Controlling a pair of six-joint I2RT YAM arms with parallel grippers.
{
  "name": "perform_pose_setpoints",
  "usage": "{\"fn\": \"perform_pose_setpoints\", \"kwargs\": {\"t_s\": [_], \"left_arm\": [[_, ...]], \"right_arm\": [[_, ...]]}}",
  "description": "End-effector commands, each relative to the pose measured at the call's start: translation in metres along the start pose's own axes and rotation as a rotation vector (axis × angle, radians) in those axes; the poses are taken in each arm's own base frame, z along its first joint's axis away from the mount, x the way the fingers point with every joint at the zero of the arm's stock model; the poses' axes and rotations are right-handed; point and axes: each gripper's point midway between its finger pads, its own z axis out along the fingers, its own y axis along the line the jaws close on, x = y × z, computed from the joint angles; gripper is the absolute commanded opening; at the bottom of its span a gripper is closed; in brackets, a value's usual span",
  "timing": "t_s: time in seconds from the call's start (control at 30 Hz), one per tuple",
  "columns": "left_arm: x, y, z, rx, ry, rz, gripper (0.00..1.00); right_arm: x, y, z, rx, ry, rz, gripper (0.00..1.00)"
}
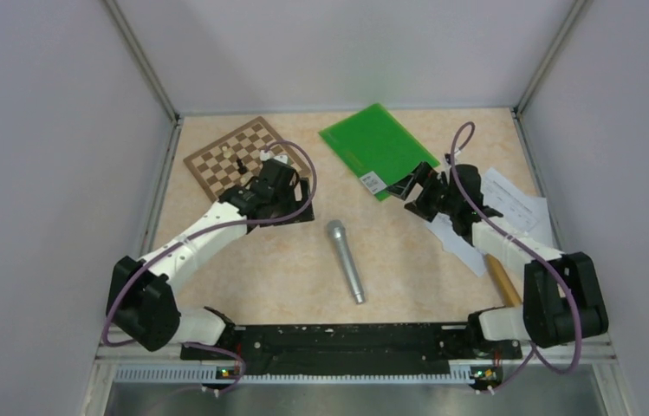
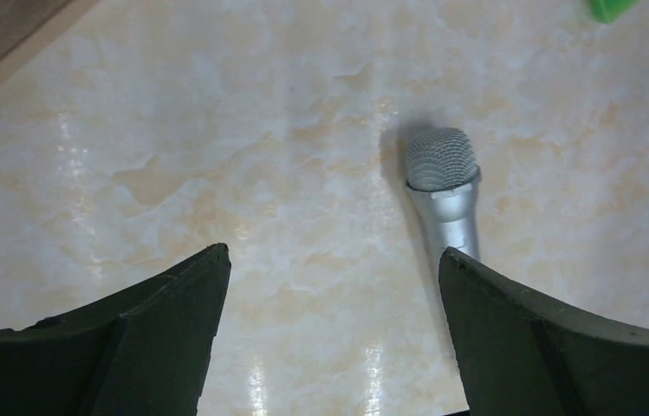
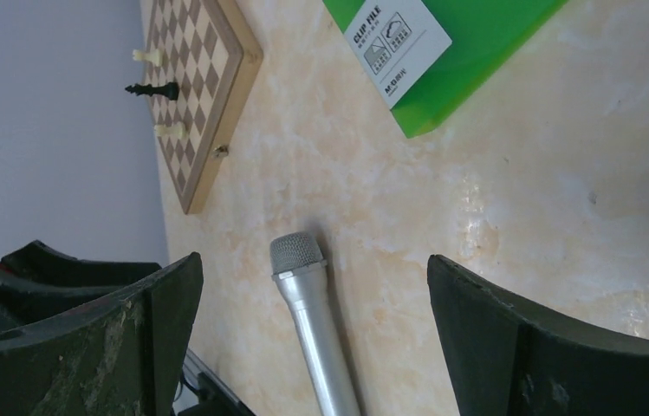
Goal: Put the files into the folder
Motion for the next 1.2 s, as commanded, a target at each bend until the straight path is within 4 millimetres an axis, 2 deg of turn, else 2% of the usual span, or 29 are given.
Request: {"fn": "perform_pose_setpoints", "kwargs": {"t_s": [0.0, 0.07, 0.13, 0.3, 0.43, 0.7, 0.83, 0.93, 1.07, 1.17], "left_arm": [[-0.014, -0.044, -0.021, 0.239, -0.053, -0.057, 0.94], [-0.021, -0.061, -0.032, 0.341, -0.08, -0.08, 0.94], [-0.028, -0.068, -0.036, 0.379, -0.11, -0.091, 0.95], [-0.025, -0.065, -0.036, 0.335, -0.059, -0.051, 0.95], [-0.014, -0.072, -0.036, 0.379, 0.01, 0.02, 0.96], [-0.008, -0.079, -0.034, 0.416, 0.049, 0.024, 0.95], [-0.002, -0.084, -0.036, 0.447, 0.091, 0.058, 0.94], [0.001, -0.081, -0.036, 0.442, 0.093, 0.079, 0.93], [0.004, -0.073, -0.035, 0.412, 0.094, 0.093, 0.93], [0.005, -0.069, -0.034, 0.394, 0.089, 0.094, 0.93]], "right_arm": [[-0.017, 0.003, 0.023, -0.022, -0.052, 0.132, 0.99], [-0.018, -0.005, 0.036, -0.012, -0.064, 0.186, 0.99], [-0.016, -0.016, 0.049, 0.002, -0.072, 0.226, 0.99], [-0.018, -0.025, 0.073, 0.002, -0.08, 0.248, 0.99], [-0.019, -0.026, 0.091, 0.003, -0.065, 0.255, 0.99], [-0.022, -0.037, 0.117, -0.039, -0.073, 0.392, 0.94], [-0.027, -0.04, 0.121, -0.074, -0.107, 0.46, 0.92], [-0.028, -0.042, 0.126, -0.084, -0.106, 0.491, 0.89], [-0.033, -0.031, 0.126, -0.19, -0.12, 0.569, 0.83], [-0.038, -0.024, 0.128, -0.237, -0.118, 0.597, 0.82]]}}
